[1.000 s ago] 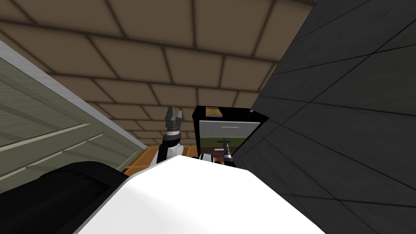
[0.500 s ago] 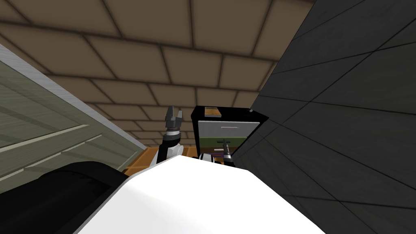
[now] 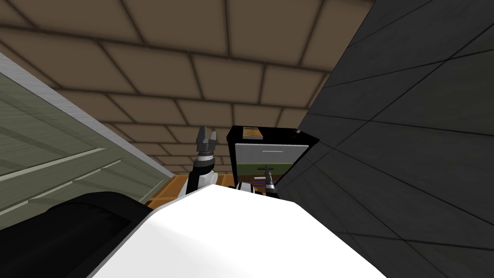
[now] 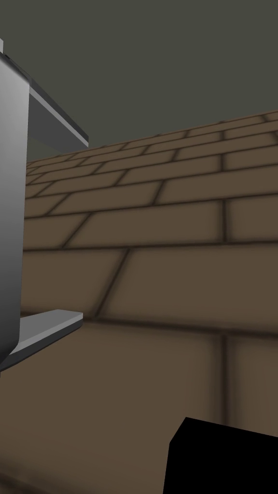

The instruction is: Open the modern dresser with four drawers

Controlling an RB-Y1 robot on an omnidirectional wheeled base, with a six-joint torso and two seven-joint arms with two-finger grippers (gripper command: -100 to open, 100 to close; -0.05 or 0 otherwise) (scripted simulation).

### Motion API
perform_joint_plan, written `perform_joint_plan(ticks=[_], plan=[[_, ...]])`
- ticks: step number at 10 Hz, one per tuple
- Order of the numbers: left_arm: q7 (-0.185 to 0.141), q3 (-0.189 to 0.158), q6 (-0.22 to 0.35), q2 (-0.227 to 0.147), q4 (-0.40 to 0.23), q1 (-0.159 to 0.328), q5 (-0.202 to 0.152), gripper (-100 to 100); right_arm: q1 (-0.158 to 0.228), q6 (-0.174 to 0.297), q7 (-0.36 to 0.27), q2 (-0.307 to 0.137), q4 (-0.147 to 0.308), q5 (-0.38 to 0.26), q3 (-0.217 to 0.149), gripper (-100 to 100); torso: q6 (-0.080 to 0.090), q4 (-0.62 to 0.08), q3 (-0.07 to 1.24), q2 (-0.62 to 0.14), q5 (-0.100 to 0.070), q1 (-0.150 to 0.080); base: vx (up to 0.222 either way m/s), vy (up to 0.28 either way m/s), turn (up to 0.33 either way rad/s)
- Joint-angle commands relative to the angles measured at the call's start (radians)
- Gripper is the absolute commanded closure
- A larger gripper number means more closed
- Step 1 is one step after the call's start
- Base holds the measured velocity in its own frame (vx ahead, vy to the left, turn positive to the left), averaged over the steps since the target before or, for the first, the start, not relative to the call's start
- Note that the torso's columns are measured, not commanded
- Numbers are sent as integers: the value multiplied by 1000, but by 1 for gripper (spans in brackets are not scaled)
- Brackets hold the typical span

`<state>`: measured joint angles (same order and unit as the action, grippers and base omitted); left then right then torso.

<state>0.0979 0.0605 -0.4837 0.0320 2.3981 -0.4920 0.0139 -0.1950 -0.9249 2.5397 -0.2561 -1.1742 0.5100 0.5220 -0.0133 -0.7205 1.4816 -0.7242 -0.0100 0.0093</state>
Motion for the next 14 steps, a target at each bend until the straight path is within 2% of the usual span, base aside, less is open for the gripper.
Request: perform_joint_plan(ticks=[1,14], plan=[[0,0,0,0,0,0,0,0,-24,28,8,13,7,-2,30,-100,-1,0,0,0,0,1,0,0,0],[0,0,0,0,0,0,0,0,-48,45,72,16,-3,20,53,-100,2,-3,-1,-3,2,-1,4,1,6]])
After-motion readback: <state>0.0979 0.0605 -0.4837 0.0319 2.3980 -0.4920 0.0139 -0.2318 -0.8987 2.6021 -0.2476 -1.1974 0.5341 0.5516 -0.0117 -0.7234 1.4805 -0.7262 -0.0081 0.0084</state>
